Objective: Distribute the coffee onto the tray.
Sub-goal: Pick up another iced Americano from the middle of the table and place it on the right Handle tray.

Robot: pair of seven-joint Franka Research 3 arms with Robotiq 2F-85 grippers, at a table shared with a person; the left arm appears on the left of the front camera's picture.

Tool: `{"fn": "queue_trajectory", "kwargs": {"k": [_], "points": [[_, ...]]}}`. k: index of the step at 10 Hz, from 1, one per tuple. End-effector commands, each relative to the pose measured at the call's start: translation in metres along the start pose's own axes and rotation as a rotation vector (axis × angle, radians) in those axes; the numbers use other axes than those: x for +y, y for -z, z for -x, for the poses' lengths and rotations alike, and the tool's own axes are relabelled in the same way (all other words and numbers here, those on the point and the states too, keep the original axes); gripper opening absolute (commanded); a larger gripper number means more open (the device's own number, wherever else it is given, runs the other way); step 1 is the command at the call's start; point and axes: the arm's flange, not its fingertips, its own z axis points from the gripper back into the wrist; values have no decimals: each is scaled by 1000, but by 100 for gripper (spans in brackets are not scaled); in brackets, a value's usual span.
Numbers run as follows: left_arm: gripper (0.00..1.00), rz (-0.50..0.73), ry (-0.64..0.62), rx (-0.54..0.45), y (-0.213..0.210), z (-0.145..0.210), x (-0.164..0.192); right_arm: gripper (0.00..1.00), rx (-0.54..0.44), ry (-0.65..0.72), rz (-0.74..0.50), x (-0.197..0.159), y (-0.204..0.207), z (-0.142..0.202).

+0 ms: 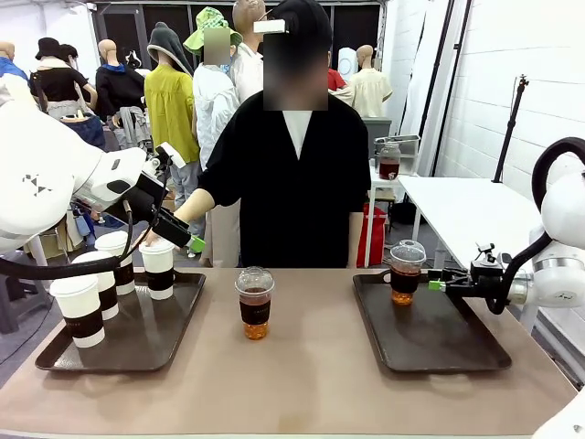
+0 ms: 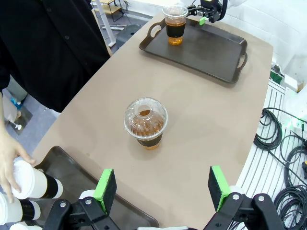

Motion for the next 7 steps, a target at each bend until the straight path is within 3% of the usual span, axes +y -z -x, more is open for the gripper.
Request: {"fn": "queue_trajectory", "kwargs": {"k": [1,7], "points": [[100,8,-4,-4,0,1,1,100,-6,-1,-10,-3,1,1],[100,8,-4,-4,0,1,1,100,17,-8,4,4,-3,-5]]}}
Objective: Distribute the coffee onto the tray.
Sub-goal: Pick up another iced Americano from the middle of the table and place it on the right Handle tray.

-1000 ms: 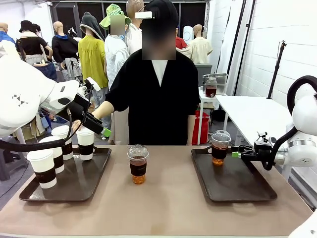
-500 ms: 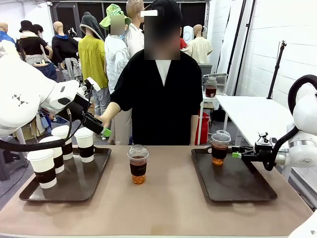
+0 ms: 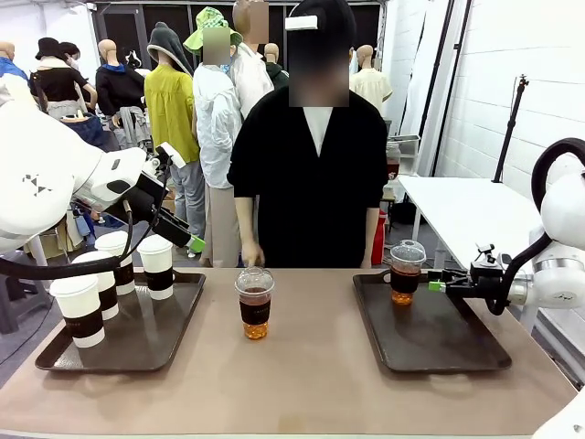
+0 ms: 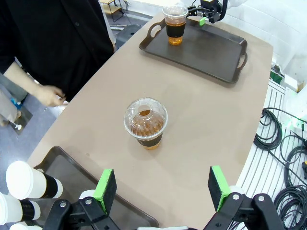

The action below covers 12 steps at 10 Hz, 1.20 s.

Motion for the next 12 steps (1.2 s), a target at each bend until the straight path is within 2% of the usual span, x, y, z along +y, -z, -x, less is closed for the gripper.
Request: {"fn": "queue_trajectory", "kwargs": {"k": [1,8,12], "points": [[100,8,-4,-4,0,1,1,100,22,-17,11,11,-6,-12],[100,8,-4,-4,0,1,1,100,96,-31,-38,93,-4,-44],[100,8,-4,-4,0,1,1,100,79,-32,-73,136,10,-36]]}}
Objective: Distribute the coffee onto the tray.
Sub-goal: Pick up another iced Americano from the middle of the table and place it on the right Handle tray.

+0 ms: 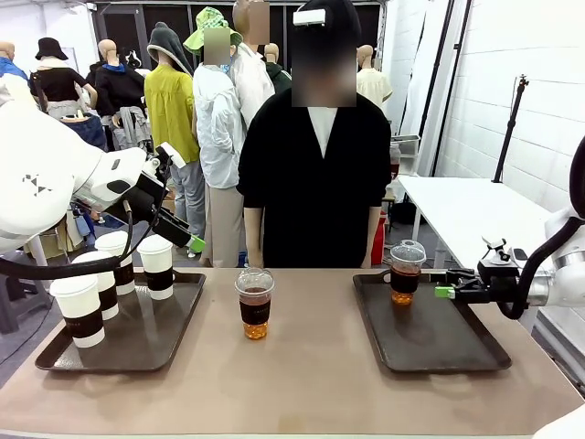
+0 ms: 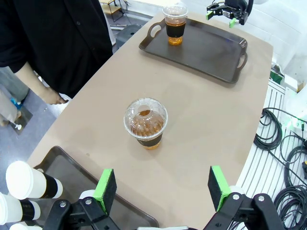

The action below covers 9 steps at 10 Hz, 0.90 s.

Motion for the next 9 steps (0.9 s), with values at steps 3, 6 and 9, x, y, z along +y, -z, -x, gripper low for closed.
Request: {"fn": "queue_trajectory", "kwargs": {"k": [3,6,9], "points": [[100,8,-4,-4,0,1,1,100,-6,-38,-4,31,35,10],[100,8,-4,-4,0,1,1,100,-18,-50,-1,40,73,16],[100,8,-4,-4,0,1,1,100,-30,-59,31,41,109,24]]}}
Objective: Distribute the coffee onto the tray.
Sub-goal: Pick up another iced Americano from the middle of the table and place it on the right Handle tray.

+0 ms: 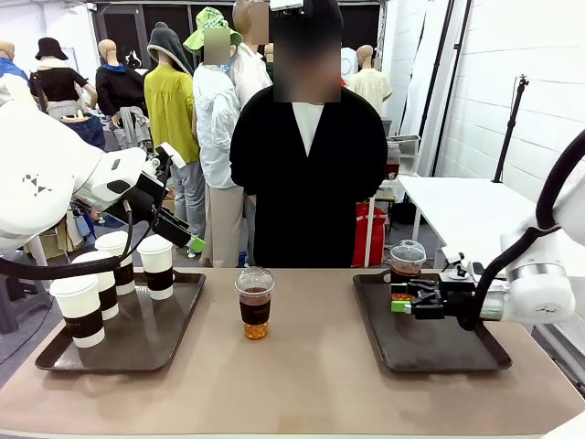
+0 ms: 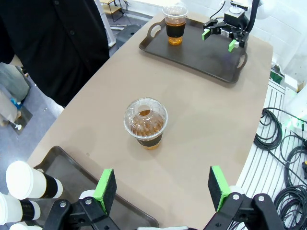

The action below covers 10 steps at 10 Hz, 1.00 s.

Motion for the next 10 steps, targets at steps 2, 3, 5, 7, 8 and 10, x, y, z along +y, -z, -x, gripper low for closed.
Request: {"fn": "queue_trajectory", "kwargs": {"k": [2,3,5,7,8,10], "points": [[100,8,-4,-4,0,1,1,100,-7,-9,22,3,41,15],[100,8,-4,-4,0,1,1,100,-4,-12,18,4,53,19],[100,8,-4,-4,0,1,1,100,-7,-25,13,5,78,24],[100,8,-4,-4,0,1,1,100,2,-33,-10,3,103,31],[100,8,-4,-4,0,1,1,100,9,-32,-18,1,110,33],[100,8,-4,-4,0,1,1,100,17,-12,-31,-6,114,33]]}}
